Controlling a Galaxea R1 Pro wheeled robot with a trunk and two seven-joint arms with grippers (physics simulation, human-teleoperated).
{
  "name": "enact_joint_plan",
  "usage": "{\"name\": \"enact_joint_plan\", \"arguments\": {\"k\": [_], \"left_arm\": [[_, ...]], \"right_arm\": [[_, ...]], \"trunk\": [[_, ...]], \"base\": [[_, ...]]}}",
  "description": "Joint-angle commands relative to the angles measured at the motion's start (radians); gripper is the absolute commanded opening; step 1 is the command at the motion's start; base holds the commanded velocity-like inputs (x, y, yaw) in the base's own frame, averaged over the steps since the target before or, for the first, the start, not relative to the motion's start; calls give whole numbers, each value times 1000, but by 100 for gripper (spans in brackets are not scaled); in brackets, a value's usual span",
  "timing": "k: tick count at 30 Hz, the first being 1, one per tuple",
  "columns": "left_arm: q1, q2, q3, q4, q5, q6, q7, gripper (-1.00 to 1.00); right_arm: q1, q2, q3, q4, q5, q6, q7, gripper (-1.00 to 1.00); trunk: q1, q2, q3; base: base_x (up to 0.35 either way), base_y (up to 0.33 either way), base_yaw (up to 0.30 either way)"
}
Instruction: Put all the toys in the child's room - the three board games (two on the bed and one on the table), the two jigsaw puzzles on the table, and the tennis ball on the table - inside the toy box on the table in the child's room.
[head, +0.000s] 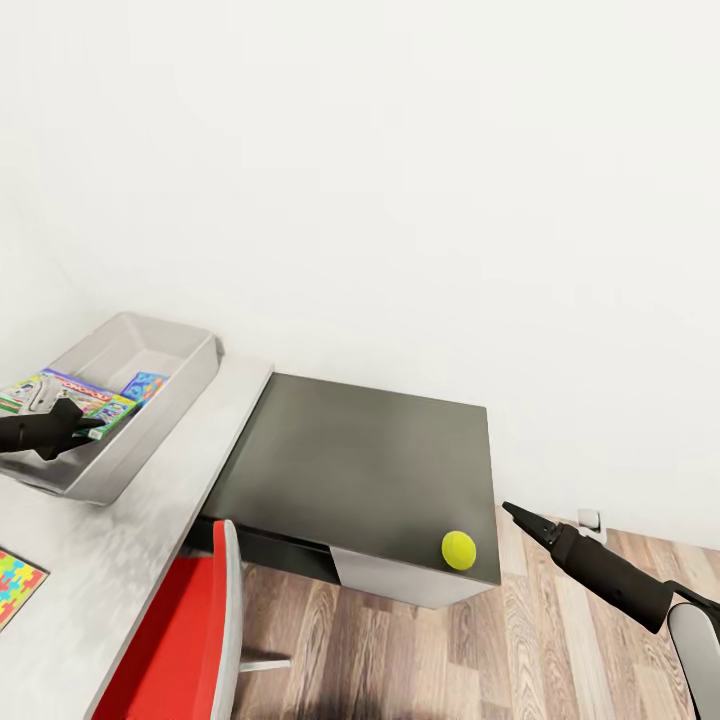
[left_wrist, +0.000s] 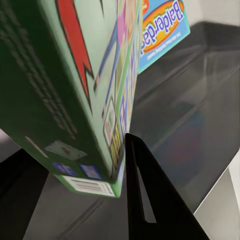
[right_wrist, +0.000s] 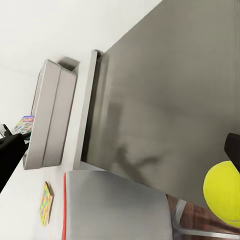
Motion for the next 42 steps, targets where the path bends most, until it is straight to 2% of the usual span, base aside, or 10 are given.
{"name": "enact_joint_plan", "arguments": {"k": [1, 8, 9, 42], "left_arm": [[-1, 0, 7, 0, -10, 5, -8, -100], [-1, 1, 7, 0, -10, 5, -8, -100], [-1, 1, 7, 0, -10, 5, -8, 100], [-1, 7, 8, -5, -8, 5, -11, 100]], "right_arm": [[-1, 0, -1, 0, 1, 5, 4, 100], [-1, 0, -1, 0, 1, 5, 4, 100], [-1, 0, -1, 0, 1, 5, 4, 100], [-1, 0, 0, 0, 1, 5, 4, 100]], "trunk": [[1, -2, -2], [1, -2, -2], [1, -2, -2], [1, -2, -1]], "base": [[0, 0, 0], [0, 0, 0], [0, 0, 0], [0, 0, -1]]}}
